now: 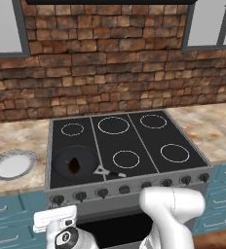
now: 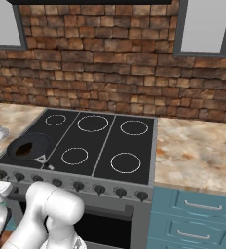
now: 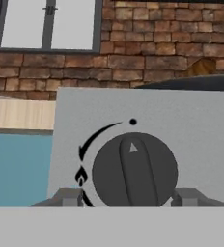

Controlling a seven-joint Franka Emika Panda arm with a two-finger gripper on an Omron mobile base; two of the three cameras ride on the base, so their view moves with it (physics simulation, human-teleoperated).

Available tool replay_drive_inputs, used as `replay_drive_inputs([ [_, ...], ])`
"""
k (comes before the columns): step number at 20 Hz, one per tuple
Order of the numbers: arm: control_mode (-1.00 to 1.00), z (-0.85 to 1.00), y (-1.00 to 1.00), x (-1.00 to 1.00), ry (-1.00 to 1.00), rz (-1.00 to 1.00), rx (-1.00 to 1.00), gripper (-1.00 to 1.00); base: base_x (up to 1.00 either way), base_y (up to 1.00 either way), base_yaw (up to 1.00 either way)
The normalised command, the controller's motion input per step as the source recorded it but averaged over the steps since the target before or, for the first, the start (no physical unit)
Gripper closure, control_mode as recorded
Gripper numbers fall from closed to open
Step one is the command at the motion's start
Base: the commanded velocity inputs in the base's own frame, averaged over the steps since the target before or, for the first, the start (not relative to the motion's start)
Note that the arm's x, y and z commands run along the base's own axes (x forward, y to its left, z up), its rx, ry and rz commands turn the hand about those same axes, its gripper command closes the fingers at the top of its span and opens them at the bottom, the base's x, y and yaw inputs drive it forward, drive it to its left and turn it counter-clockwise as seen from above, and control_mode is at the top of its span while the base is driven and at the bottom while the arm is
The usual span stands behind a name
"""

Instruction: Pick the croissant and place it on the pan. Then turn on the stove to warm the croissant.

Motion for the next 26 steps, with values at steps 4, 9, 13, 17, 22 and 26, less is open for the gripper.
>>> replay_drive_inputs([
  [4,-1.0,0.27,0.02,-0.03,-0.31,-0.11,0.07,1.0,0.0,0.0,0.0],
  [9,-1.0,0.47,0.08,-0.22,-0.4,-0.1,0.03,1.0,0.0,0.0,0.0],
  [13,-1.0,0.73,0.33,-0.32,-0.58,-0.01,0.0,1.0,0.0,0.0,0.0],
  [17,-1.0,0.9,0.25,-0.31,-0.63,-0.02,0.0,1.0,0.0,0.0,0.0],
  [22,-1.0,0.99,0.27,-0.33,-0.67,-0.03,0.0,1.0,0.0,0.0,0.0],
  [26,-1.0,0.7,0.22,-0.39,-0.62,-0.02,0.0,1.0,0.0,0.0,0.0],
])
